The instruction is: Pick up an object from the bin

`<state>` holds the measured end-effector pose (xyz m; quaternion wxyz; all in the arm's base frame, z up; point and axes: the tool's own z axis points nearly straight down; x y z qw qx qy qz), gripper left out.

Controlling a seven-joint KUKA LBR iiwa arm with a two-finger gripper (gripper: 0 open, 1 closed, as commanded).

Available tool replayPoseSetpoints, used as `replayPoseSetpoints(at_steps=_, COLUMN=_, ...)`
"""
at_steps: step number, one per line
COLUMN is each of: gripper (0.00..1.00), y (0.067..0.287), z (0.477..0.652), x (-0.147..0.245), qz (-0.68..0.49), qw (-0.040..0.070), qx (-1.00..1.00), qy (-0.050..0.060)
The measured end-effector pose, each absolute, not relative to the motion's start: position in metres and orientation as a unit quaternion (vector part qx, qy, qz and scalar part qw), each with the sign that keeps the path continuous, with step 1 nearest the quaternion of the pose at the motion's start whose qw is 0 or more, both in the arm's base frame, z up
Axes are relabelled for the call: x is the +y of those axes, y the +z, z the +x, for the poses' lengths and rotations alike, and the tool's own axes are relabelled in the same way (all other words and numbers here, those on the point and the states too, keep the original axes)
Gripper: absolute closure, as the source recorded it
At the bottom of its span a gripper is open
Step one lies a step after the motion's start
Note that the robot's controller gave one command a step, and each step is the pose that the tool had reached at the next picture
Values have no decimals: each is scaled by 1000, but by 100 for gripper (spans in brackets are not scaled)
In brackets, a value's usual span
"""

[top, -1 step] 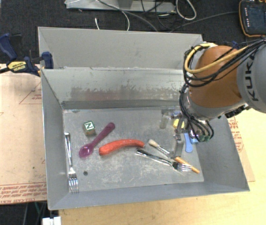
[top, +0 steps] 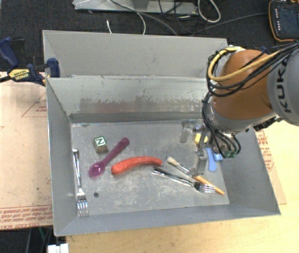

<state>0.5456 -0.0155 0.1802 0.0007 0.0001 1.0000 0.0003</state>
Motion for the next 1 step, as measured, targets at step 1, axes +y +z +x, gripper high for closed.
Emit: replayPoseSetpoints(at_steps=1, gripper=0, y=68, z=484, x=-17, qz=86, qw=2, qx=996, qy=1)
